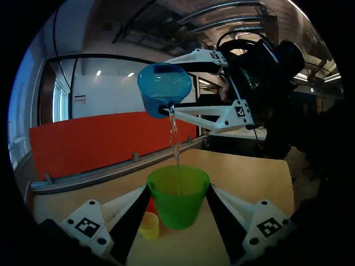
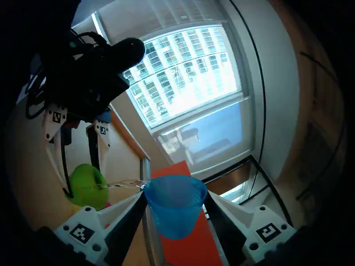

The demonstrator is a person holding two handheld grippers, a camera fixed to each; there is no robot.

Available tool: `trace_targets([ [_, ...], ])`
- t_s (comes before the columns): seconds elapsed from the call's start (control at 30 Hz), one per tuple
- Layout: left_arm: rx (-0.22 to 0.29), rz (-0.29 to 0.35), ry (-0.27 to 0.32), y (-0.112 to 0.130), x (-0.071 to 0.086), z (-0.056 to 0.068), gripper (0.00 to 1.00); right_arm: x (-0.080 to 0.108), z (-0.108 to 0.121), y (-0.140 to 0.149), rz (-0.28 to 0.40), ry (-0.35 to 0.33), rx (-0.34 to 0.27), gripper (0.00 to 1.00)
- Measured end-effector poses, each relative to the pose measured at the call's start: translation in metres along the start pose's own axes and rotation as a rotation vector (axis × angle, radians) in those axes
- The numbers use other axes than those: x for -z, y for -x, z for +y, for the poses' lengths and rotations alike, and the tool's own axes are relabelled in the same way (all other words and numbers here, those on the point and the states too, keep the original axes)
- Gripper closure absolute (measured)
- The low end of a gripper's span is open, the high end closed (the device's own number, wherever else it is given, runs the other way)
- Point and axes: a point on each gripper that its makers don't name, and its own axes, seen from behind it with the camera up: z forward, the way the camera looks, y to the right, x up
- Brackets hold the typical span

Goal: Pour water

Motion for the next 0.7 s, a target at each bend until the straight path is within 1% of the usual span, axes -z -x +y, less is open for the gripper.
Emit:
trace_targets([
  [0.4,0.001,0.004,0.002,-0.0024,-0.0012,0.0001,0.14,0.0005,0.0042,-0.0017,0.001,0.009,0.037,0.09],
  [0.7,0.0,0.008,0.0,-0.0041,-0.0006,-0.0001,0.14,0.0005,0.0102,-0.0054,0.001,0.019,0.077,0.09],
])
